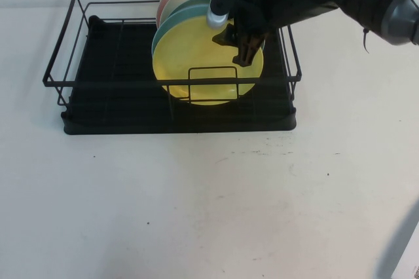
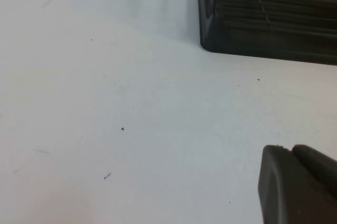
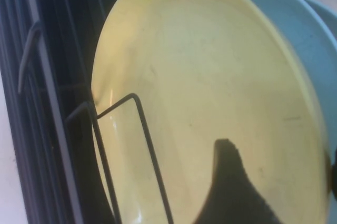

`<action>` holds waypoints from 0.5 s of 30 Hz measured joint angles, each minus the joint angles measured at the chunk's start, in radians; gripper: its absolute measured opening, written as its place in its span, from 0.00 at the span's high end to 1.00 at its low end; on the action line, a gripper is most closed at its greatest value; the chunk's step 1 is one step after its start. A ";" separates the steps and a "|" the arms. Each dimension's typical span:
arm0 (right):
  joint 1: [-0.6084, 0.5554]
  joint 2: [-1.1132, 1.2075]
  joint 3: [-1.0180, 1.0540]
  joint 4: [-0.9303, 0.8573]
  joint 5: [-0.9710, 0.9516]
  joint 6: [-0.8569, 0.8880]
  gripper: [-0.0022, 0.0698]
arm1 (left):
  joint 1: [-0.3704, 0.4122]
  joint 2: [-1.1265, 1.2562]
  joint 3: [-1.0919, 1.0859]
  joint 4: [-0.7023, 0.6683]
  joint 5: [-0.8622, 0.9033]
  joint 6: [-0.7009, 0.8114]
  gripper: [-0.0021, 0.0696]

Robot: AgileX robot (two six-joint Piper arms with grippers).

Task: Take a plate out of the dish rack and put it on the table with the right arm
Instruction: Grasp the plate from the shelf

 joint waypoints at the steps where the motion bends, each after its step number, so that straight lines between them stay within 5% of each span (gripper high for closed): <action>1: 0.000 0.000 0.000 0.000 -0.002 0.000 0.48 | 0.000 0.000 0.000 0.000 0.000 0.000 0.98; 15: -0.002 0.034 0.000 0.000 -0.045 -0.004 0.48 | 0.000 0.000 0.000 0.000 0.000 0.000 0.98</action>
